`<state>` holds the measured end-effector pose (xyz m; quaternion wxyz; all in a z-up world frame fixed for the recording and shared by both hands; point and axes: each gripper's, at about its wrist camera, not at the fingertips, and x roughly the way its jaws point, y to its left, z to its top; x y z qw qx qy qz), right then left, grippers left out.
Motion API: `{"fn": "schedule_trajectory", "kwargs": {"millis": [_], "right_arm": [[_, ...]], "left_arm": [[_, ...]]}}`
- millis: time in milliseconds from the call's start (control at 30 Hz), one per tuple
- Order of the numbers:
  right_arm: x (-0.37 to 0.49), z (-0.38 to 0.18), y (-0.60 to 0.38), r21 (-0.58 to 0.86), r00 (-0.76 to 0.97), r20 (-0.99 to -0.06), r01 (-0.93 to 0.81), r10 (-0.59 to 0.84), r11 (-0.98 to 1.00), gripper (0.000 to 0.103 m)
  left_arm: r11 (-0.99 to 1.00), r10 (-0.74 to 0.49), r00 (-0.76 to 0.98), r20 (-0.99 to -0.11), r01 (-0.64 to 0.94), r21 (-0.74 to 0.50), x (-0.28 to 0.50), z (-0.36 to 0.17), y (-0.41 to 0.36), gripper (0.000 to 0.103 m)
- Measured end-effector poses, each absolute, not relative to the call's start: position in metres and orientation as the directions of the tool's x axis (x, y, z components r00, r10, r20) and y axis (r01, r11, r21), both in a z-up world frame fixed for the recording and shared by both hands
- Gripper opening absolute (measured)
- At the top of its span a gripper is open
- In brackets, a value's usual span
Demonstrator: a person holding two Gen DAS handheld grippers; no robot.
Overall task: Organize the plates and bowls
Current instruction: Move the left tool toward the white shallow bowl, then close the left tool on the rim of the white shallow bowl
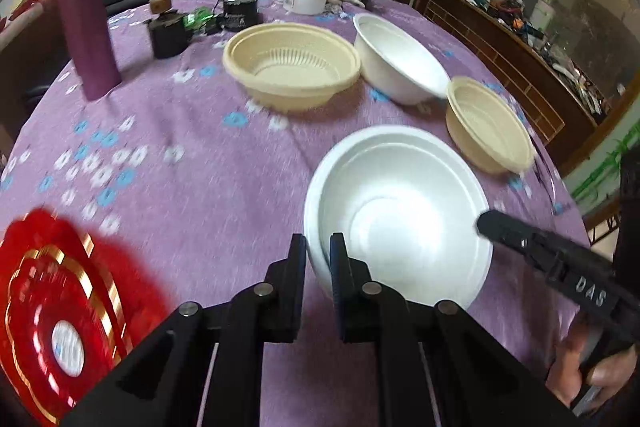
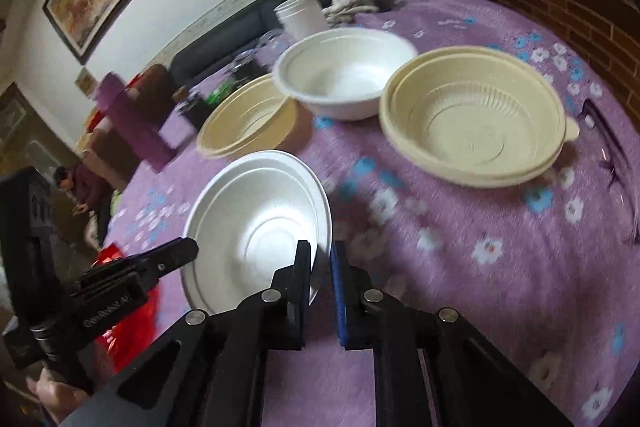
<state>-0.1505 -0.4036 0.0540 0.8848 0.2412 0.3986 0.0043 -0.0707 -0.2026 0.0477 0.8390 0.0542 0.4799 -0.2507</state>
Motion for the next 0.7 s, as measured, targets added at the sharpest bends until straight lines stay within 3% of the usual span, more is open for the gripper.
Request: {"fn": "schedule_trajectory", "kwargs": {"millis": [200,300,367,500,700], "right_arm": [[-0.168,0.053,-0.37,0.384,0.659,-0.716,0.096,0.23,0.918,0.011],[-0.166,0.05,-0.364,0.348,0.661,-0.723,0.096,0.202,0.932,0.012],[-0.167,0.053,-0.365,0.335,0.669,-0.72,0.098,0.187,0.937,0.012],[-0.17,0.053,-0.369,0.311,0.669,-0.727,0.116,0.157,0.943,0.013],[-0.172,0.048,-0.372,0.299,0.657,-0.741,0.139,0.138,0.944,0.024]], "left_arm": [[0.879,-0.354,0.438,-0.826,0.456,-0.135,-0.093,0.041,-0.18,0.012],[0.887,-0.344,0.472,-0.811,0.447,-0.117,-0.093,0.042,-0.178,0.02],[0.889,-0.335,0.498,-0.8,0.447,-0.094,-0.093,0.043,-0.179,0.031],[0.889,-0.326,0.533,-0.781,0.453,-0.062,-0.092,0.043,-0.184,0.032],[0.874,-0.335,0.54,-0.772,0.485,-0.04,-0.094,0.036,-0.195,0.032]]}}
